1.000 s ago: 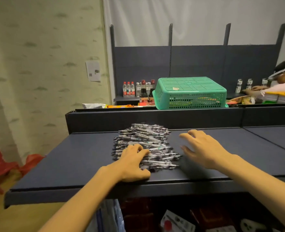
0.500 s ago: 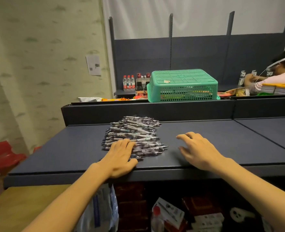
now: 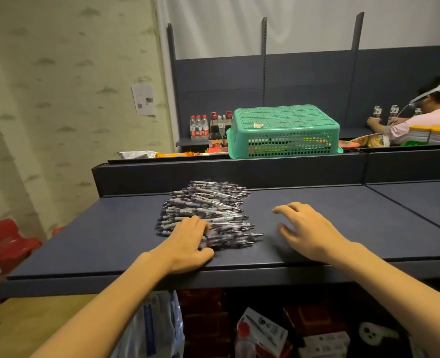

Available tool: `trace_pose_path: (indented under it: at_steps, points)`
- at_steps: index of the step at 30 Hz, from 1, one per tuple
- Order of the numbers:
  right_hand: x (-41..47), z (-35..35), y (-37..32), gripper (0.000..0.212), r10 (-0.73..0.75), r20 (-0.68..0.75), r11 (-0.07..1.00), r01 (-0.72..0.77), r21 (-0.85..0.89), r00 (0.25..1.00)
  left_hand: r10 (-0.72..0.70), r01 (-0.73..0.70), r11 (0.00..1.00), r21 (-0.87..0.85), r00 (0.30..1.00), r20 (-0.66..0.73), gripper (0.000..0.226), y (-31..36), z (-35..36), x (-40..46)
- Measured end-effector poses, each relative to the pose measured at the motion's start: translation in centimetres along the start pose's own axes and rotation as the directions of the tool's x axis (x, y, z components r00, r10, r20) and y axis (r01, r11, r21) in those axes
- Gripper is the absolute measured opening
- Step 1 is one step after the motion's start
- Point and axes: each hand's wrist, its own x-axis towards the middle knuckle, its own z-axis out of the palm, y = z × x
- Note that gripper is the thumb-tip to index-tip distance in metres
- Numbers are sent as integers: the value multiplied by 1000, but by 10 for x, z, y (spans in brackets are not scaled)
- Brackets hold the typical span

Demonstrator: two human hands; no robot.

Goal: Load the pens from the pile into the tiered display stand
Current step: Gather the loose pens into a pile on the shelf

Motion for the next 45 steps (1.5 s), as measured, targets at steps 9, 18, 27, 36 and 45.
trace_pose_path:
  at_steps: [9, 18, 27, 36, 45]
  points:
    - [19, 7, -7, 39, 2, 7, 1000, -2, 1, 1000, 24, -23, 999, -29, 999, 44, 43, -3, -1, -6]
    - [30, 7, -14, 39, 8, 25, 1000, -7, -20, 1000, 58, -57, 998, -30, 998, 39, 22, -11, -3, -6]
    - [21, 3, -8, 39, 54, 43, 998, -53, -32, 998, 27, -64, 960, 273, 990, 136, 43, -10, -5, 1]
    - [11, -3, -5, 37, 88, 46, 996, -86, -32, 995, 2, -84, 954, 287, 962, 273, 43, -2, -17, 0]
    - [8, 1, -12, 36, 100, 64, 994, -98, -44, 993, -48, -34, 968, 250, 948, 316, 27, 12, -32, 9]
